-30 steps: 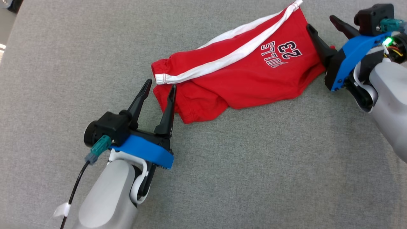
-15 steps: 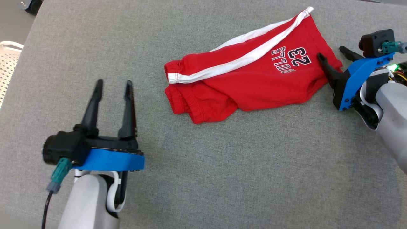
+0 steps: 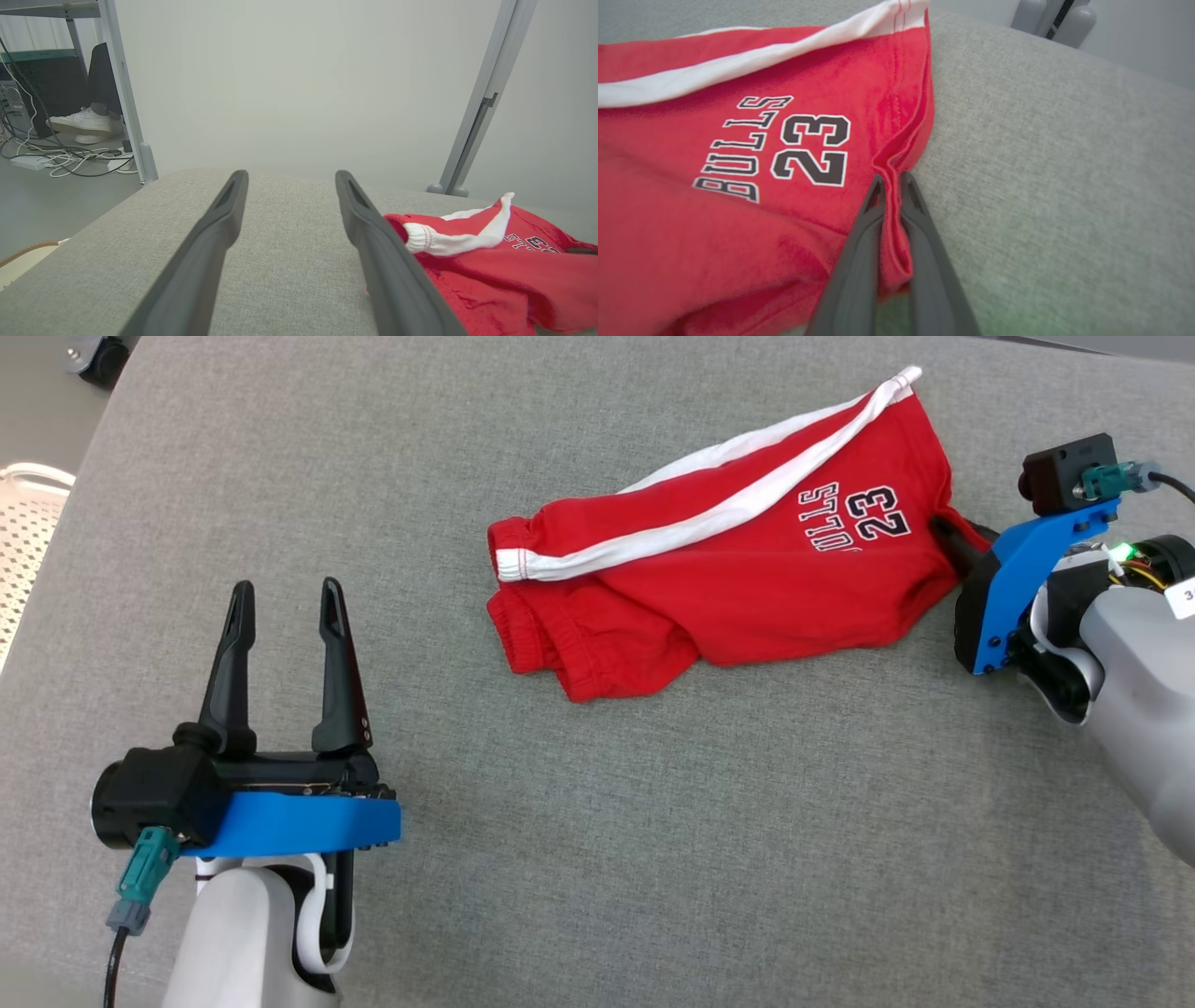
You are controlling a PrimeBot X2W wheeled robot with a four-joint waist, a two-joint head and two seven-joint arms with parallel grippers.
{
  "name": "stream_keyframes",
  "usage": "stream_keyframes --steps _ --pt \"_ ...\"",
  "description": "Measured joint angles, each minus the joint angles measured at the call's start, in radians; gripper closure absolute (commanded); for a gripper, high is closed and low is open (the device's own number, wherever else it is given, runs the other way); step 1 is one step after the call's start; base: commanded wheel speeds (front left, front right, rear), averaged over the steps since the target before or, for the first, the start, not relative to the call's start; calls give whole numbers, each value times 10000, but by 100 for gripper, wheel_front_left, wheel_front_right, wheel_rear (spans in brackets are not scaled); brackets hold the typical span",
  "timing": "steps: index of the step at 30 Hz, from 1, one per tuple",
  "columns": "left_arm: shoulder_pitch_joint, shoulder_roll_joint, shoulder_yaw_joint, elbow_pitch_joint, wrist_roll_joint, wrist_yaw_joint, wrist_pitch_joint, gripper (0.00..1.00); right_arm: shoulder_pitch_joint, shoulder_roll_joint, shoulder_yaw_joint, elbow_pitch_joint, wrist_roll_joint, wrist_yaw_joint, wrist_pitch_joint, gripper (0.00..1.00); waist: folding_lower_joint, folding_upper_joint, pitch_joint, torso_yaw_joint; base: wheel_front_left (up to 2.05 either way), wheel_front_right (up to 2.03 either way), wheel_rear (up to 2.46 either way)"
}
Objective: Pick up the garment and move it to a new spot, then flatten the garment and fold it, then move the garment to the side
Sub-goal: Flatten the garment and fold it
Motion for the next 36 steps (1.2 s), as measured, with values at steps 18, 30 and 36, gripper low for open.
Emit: stream_keyframes --steps 18,30,36 --pt "686 -4 529 111 408 -98 0 0 2057 -98 -336 -924 970 2 -2136 100 0 0 -1176 -1218 0 0 0" --pt "1410 -10 725 69 813 -100 0 0 4197 -552 -2853 -1710 249 2 -2203 100 -1 0 -2007 -2138 0 0 0" --pt "1589 -8 650 23 834 -94 -2 0 4948 -807 -4117 -1758 -414 2 -2205 100 -1 1 -2219 -2231 0 0 0"
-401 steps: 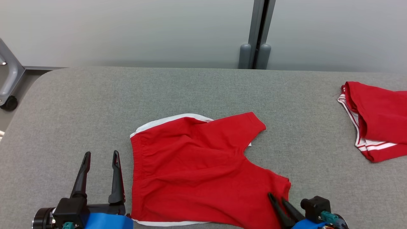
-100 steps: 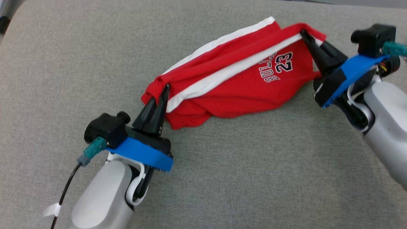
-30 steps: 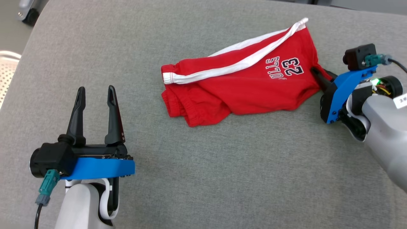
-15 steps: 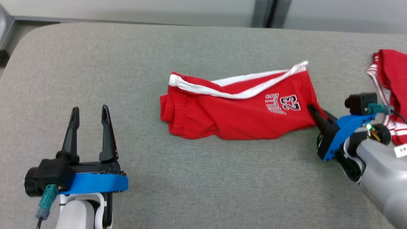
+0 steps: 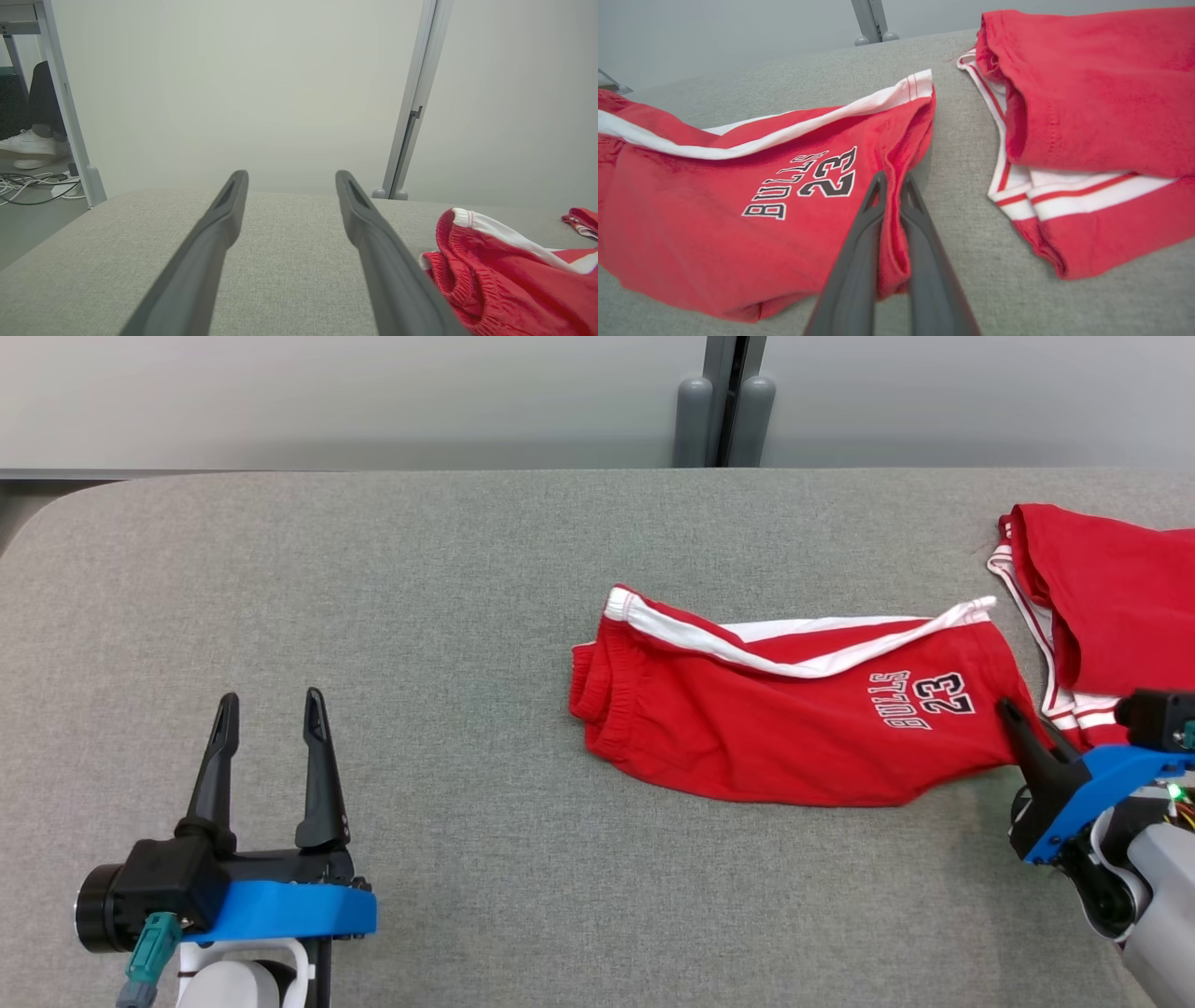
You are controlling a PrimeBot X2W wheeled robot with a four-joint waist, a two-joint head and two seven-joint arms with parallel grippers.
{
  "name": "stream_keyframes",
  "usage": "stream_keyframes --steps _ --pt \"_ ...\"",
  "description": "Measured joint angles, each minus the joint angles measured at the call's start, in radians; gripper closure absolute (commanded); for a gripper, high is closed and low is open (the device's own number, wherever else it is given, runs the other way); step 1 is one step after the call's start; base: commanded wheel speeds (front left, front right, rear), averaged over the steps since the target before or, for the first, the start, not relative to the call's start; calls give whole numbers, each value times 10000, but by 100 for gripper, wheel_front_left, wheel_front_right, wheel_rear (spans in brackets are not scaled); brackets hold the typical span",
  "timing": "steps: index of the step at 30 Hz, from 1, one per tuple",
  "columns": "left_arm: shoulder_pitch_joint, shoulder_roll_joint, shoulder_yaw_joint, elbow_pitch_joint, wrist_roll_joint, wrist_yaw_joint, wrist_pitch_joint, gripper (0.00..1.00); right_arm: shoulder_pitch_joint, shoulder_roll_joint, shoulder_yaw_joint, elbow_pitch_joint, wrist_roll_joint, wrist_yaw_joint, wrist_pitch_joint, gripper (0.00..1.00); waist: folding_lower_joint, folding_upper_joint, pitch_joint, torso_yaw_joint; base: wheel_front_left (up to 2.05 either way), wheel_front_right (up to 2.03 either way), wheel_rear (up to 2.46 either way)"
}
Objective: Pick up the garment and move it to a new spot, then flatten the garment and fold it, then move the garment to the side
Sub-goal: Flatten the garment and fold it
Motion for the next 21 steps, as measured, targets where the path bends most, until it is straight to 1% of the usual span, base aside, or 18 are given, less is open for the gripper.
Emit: stream_keyframes --steps 4,5,9,13,17,21 --pt "81 0 -42 0 2 -2 2 0 308 23 -552 -21 -395 0 -2 100 0 0 -44 7 0 0 0" --pt "81 0 -42 0 2 -2 2 0 308 23 -552 -21 -395 0 -2 100 0 0 -44 7 0 0 0" --pt "130 0 -107 25 8 -2 2 0 433 291 -1085 -38 -748 -2 0 100 0 0 -48 24 0 0 0" --pt "130 0 -111 77 8 -2 2 0 425 414 -1388 -199 -1126 -2 0 100 0 0 -65 22 0 0 0" --pt "135 0 -134 146 -6 -4 2 0 356 665 -1837 -600 -1522 -2 -4 100 1 0 -158 35 0 0 0" --pt "187 0 -196 201 -44 -4 2 0 307 945 -2021 -1244 -2042 -2 -10 100 1 0 -291 75 0 0 0"
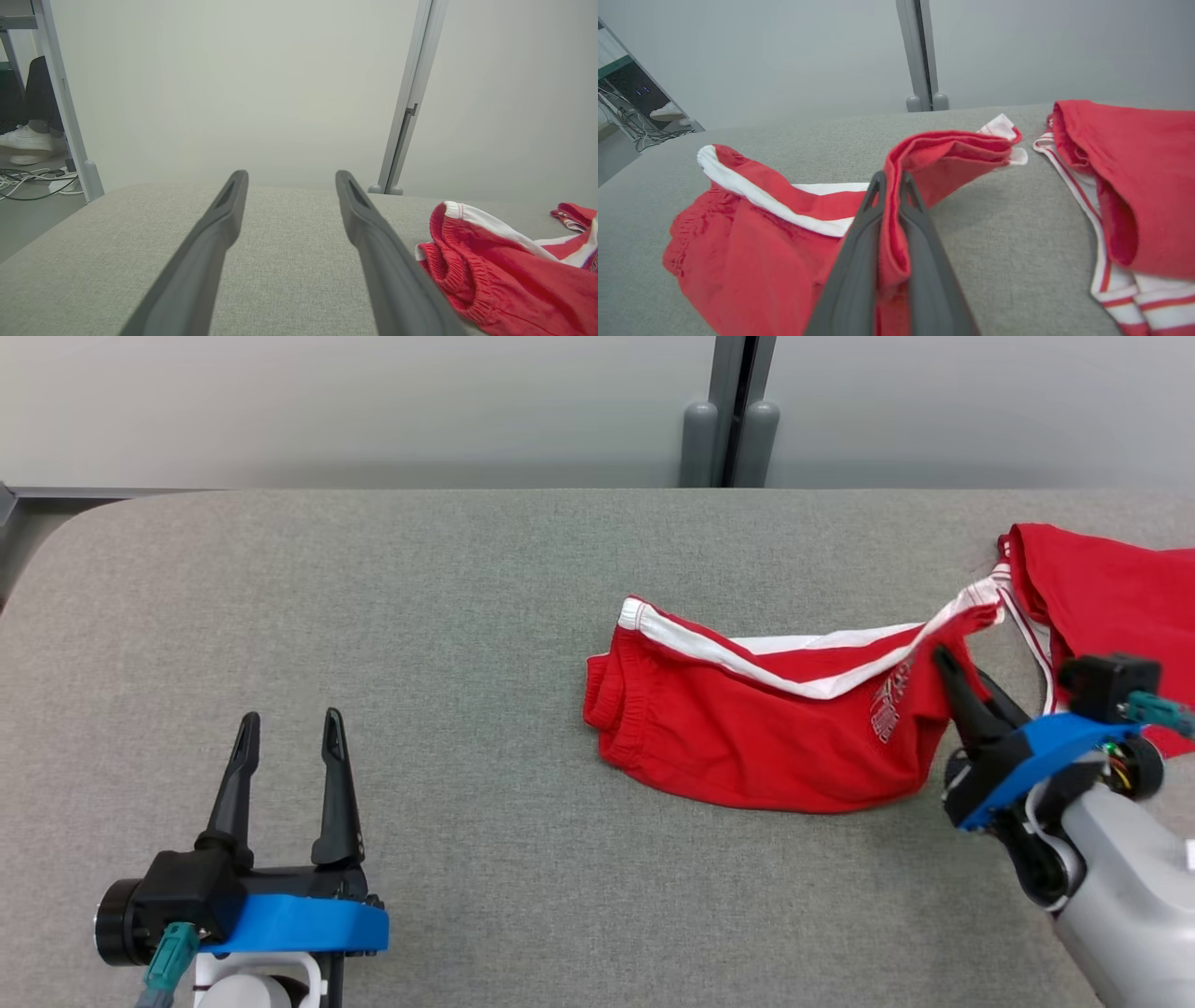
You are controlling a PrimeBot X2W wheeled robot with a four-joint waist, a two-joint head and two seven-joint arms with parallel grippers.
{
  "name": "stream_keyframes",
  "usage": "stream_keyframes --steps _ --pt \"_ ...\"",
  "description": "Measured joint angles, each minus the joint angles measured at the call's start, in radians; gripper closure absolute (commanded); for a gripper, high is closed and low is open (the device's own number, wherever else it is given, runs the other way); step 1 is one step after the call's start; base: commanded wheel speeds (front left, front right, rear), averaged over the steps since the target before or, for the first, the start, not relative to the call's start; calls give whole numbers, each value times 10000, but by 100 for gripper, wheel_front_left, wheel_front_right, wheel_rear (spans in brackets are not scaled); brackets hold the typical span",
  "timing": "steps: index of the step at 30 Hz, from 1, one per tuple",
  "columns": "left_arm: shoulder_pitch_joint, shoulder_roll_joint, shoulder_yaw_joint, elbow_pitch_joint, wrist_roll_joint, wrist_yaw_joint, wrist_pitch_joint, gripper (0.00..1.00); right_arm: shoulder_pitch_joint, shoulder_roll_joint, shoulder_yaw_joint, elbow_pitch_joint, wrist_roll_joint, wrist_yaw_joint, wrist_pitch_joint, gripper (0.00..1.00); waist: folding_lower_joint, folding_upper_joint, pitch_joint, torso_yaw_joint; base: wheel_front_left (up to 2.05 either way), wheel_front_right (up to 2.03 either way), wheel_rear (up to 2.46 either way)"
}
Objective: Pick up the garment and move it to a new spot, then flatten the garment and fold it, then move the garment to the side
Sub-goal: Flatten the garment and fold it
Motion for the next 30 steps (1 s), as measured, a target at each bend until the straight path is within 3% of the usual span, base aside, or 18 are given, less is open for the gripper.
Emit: stream_keyframes --steps 10,30 --pt "34 0 -115 125 -140 -44 0 0 -436 823 242 -999 -886 0 0 100 0 0 -160 379 0 0 0" --pt "22 0 -447 150 -416 90 0 0 -858 2222 2180 88 -1206 0 0 100 0 3 186 996 0 0 0"
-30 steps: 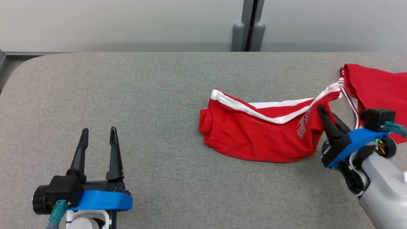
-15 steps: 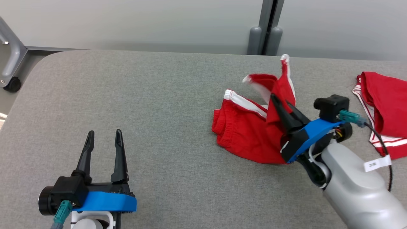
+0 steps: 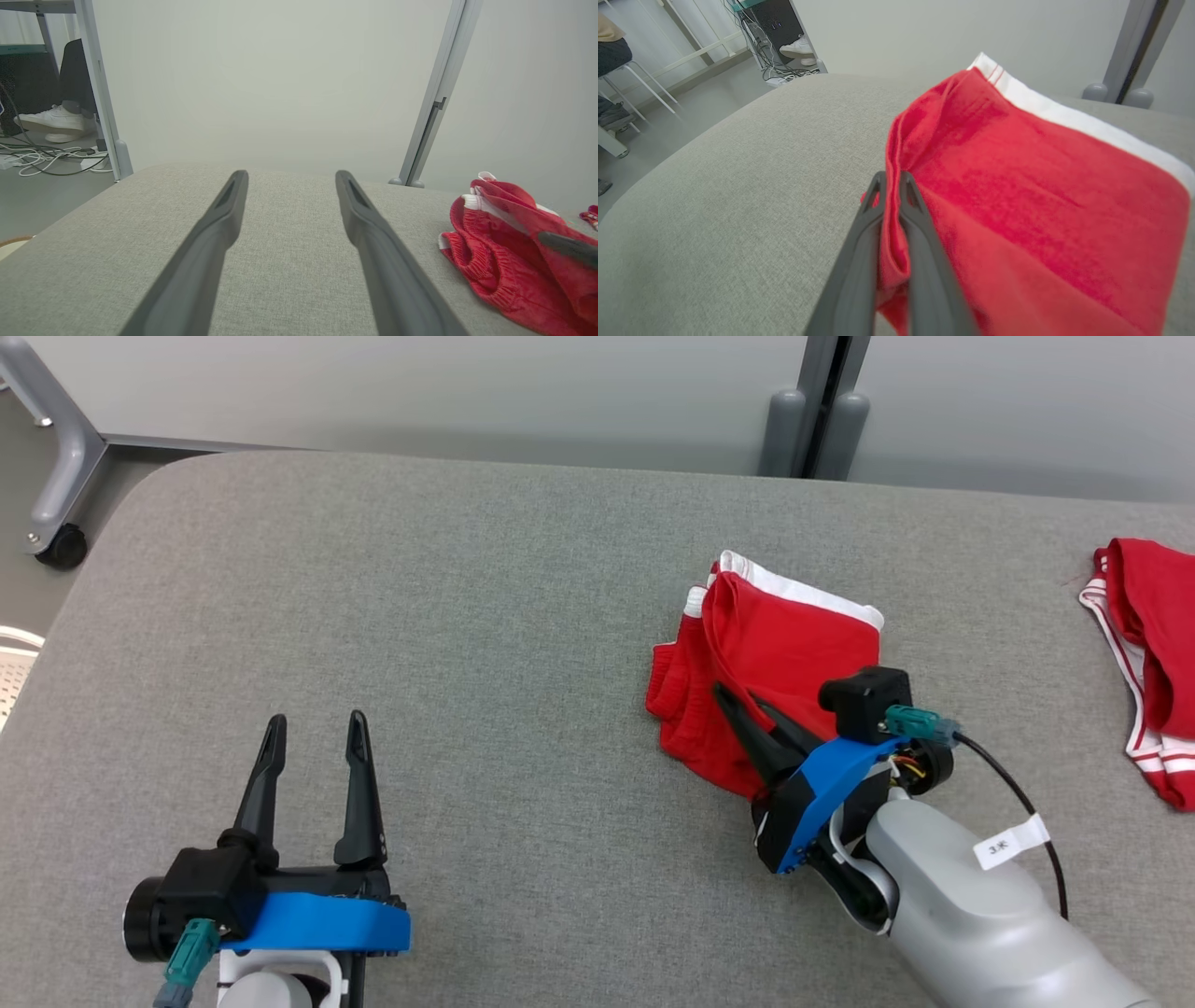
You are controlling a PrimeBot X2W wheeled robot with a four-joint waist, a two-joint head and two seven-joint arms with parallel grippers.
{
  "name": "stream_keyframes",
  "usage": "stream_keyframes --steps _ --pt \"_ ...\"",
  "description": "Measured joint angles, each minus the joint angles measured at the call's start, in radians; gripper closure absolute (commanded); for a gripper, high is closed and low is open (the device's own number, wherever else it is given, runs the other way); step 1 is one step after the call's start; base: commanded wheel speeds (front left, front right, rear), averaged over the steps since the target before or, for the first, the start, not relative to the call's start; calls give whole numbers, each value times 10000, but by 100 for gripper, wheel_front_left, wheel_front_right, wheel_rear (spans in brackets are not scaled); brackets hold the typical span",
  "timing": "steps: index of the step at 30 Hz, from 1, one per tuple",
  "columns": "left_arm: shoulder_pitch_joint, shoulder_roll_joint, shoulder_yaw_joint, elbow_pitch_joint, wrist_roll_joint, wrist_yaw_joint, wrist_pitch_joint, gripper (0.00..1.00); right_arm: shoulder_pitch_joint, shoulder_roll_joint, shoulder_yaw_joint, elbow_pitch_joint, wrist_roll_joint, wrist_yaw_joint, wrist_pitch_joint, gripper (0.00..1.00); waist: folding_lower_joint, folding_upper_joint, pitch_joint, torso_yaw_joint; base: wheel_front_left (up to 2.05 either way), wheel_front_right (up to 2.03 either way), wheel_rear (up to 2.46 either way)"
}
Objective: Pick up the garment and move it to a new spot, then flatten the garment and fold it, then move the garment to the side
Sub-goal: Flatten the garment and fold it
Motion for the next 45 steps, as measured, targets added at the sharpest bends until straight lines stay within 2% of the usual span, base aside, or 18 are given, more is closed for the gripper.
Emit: stream_keyframes --steps 11,12,13,20,24,29,37,45 --pt "-203 0 -228 42 -153 98 0 0 -47 472 692 474 -205 0 0 99 0 0 219 109 0 0 0" --pt "-203 0 -226 46 -153 100 0 0 -44 474 717 474 -215 0 0 54 0 0 218 93 0 0 0" --pt "-203 0 -224 48 -153 102 0 0 -43 464 734 408 -257 0 0 0 0 0 219 67 0 0 0" --pt "-218 0 -226 123 -148 117 0 0 316 100 119 -711 -826 0 0 0 0 0 92 -168 0 0 0" --pt "-214 0 -171 117 -59 115 -2 0 837 -268 -844 -1659 -1289 2 0 0 0 -1 -54 -380 0 0 0" --pt "-161 0 -12 117 140 90 0 0 1773 -558 -2606 -2706 -2057 0 -2 0 0 -2 -260 -744 0 0 0" --pt "-30 -2 378 178 568 100 0 0 3282 -464 -5152 -3923 -3250 0 -2 0 -1 -3 -591 -1454 0 0 0" --pt "147 -2 683 337 920 100 0 0 4422 -94 -6667 -4782 -4219 0 -2 0 -1 -4 -871 -1937 0 0 0"
